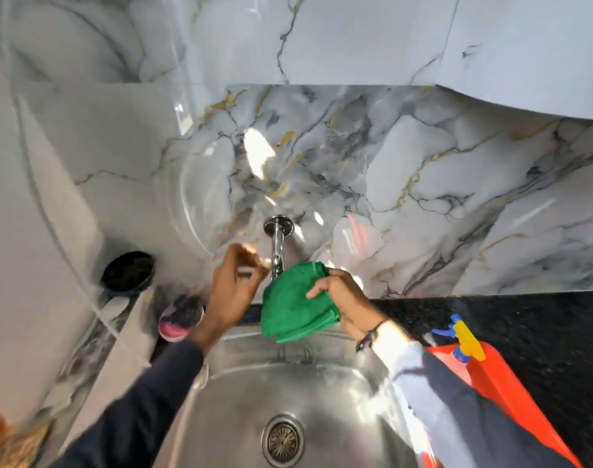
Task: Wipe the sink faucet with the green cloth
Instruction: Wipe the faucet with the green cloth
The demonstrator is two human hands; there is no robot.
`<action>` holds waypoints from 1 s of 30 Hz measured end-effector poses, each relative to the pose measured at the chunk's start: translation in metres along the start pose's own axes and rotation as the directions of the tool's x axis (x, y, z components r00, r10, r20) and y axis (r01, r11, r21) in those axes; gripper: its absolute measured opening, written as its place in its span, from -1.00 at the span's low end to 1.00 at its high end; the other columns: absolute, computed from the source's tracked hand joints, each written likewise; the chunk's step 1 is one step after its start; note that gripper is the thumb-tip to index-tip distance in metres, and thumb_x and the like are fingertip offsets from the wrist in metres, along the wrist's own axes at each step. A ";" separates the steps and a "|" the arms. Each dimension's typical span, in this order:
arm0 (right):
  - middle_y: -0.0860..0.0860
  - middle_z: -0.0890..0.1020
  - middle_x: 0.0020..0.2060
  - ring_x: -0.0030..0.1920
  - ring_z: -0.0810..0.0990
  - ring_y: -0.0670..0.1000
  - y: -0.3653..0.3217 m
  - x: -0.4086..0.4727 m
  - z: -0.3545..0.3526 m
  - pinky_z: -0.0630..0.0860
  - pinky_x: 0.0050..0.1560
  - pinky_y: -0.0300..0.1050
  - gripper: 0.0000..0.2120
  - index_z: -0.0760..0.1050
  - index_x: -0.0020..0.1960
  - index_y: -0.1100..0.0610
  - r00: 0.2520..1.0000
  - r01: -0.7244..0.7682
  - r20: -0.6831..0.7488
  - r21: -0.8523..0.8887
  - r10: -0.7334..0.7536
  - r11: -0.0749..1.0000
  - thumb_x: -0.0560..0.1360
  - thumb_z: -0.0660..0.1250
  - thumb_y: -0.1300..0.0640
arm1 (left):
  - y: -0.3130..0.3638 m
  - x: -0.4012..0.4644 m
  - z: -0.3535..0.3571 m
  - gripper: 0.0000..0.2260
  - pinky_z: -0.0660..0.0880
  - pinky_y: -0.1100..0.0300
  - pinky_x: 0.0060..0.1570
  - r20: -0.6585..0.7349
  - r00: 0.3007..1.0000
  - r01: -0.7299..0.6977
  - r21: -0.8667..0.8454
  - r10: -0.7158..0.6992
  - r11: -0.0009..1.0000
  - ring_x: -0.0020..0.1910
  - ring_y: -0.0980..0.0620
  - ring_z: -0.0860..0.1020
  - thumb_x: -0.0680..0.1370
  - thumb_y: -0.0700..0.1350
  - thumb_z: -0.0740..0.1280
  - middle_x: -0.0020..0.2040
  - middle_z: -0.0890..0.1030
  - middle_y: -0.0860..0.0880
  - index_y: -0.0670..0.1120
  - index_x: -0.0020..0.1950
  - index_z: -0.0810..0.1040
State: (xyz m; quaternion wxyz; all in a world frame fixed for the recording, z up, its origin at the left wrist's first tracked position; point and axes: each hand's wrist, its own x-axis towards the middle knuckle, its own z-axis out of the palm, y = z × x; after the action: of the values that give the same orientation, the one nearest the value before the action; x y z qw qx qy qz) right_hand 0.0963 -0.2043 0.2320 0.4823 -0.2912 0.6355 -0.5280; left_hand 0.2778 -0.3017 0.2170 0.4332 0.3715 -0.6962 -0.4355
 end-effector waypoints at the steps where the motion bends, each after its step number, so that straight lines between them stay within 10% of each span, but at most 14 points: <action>1: 0.14 0.75 -0.22 -0.18 0.70 0.18 -0.008 -0.002 0.003 0.65 -0.15 -0.09 -0.75 0.68 -0.14 0.19 0.999 -0.012 0.037 0.023 0.011 1.000 0.31 0.36 0.45 | 0.001 -0.018 0.006 -0.46 0.57 0.02 0.10 0.024 0.984 0.175 -0.203 -0.174 0.963 0.16 -0.17 0.66 0.43 0.20 0.41 0.11 0.68 -0.09 -0.18 0.21 0.54; 5: 0.14 0.73 -0.06 -0.01 0.68 0.18 -0.027 -0.004 0.014 0.62 0.15 0.06 -0.73 0.66 -0.01 0.16 0.981 0.030 0.194 -0.093 -0.011 0.995 0.33 0.40 0.36 | 0.017 -0.061 0.016 -0.58 0.59 -0.12 0.27 0.365 0.814 0.570 -0.647 -0.452 0.506 0.19 -0.19 0.69 0.54 0.05 0.33 0.23 0.72 -0.20 -0.13 0.31 0.62; 10: -0.01 0.68 0.16 0.17 0.64 0.01 -0.033 0.013 0.011 0.62 0.28 -0.03 -0.58 0.59 0.29 0.09 0.958 0.287 0.163 -0.543 -0.236 0.789 0.44 0.50 0.24 | 0.014 -0.058 0.016 -0.73 0.69 0.03 0.06 0.109 0.827 0.475 -0.659 -0.551 0.583 0.07 -0.10 0.75 0.54 -0.24 0.46 0.16 0.75 -0.22 -0.20 0.23 0.66; 12: 0.05 0.62 0.34 0.33 0.57 0.06 -0.045 0.032 0.003 0.51 0.43 0.05 -0.52 0.52 0.39 0.08 0.861 0.422 0.144 -0.737 -0.488 0.528 0.49 0.48 0.11 | 0.005 -0.045 0.006 -0.71 0.72 0.03 -0.06 -0.050 0.789 0.442 -0.646 -0.613 0.622 0.03 -0.12 0.76 0.50 -0.21 0.51 0.12 0.76 -0.22 -0.22 0.20 0.66; 14: 0.11 0.54 0.45 0.49 0.46 0.14 -0.069 0.057 -0.010 0.31 0.58 0.19 -0.47 0.48 0.46 0.12 0.625 0.430 0.283 -0.903 -0.727 0.019 0.50 0.39 0.06 | 0.001 -0.026 -0.003 -0.64 0.71 -0.04 -0.01 -0.215 0.738 0.422 -0.592 -0.639 0.687 0.06 -0.17 0.74 0.48 -0.16 0.55 0.11 0.75 -0.21 -0.22 0.24 0.64; 16: 0.15 0.43 0.54 0.60 0.31 0.18 -0.102 0.082 -0.017 0.13 0.63 0.30 -0.36 0.39 0.54 0.14 0.478 0.306 0.517 -0.856 -0.710 -0.417 0.47 0.27 0.06 | 0.007 -0.003 -0.004 -0.65 0.67 -0.09 0.13 -0.419 0.681 0.405 -0.467 -0.600 0.786 0.06 -0.16 0.71 0.49 -0.11 0.54 0.08 0.73 -0.14 -0.20 0.23 0.64; 18: 0.17 0.27 0.62 0.65 0.17 0.19 -0.131 0.108 -0.021 0.06 0.64 0.34 -0.27 0.24 0.62 0.14 0.468 0.229 0.654 -0.740 -0.595 -0.633 0.46 0.20 0.07 | 0.021 0.022 0.007 -0.70 0.66 -0.06 0.15 -0.553 0.667 0.381 -0.323 -0.499 0.866 0.01 -0.13 0.69 0.53 -0.09 0.48 0.02 0.70 -0.09 -0.13 0.24 0.64; 30: 0.06 0.04 0.70 0.69 0.07 0.10 -0.148 0.194 -0.058 -0.01 0.62 0.28 -0.33 -0.08 0.70 0.05 0.211 0.027 0.857 -0.486 -0.470 -0.874 0.70 0.05 -0.17 | 0.047 0.106 0.111 -0.77 0.59 -0.10 0.14 -0.393 0.853 0.487 0.361 -0.344 0.795 0.20 -0.32 0.55 0.58 -0.18 0.29 0.17 0.62 -0.30 -0.26 0.17 0.56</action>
State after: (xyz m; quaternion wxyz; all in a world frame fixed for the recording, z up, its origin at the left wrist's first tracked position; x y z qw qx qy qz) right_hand -0.0482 -0.3928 0.3125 -0.5367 -0.7315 0.4192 0.0323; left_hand 0.1311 -0.3491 0.2631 0.3310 0.6692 -0.6010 -0.2854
